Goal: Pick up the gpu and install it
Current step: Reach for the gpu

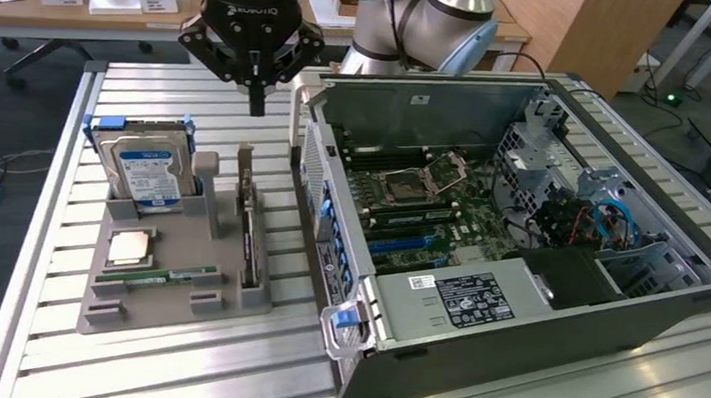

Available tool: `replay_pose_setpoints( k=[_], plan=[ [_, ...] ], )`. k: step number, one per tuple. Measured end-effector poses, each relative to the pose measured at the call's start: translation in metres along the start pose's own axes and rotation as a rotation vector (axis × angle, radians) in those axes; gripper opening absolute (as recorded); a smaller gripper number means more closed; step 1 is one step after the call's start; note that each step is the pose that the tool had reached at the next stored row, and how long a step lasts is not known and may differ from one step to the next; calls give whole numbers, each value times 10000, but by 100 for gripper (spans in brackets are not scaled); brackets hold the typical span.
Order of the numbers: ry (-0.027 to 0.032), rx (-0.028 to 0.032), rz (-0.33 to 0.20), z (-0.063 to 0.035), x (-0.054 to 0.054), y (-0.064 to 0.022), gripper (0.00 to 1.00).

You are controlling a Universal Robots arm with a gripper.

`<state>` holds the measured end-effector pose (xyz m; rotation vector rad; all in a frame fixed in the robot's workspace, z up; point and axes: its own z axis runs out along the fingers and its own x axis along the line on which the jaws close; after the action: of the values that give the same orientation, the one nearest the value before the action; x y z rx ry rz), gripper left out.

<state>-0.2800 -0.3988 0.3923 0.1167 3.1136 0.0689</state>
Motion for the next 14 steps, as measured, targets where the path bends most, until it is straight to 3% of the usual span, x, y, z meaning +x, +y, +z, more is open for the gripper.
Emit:
replay_pose_setpoints(
  k=[14],
  plan=[
    [0,-1,-1,-2,96,-7,11]
  ],
)
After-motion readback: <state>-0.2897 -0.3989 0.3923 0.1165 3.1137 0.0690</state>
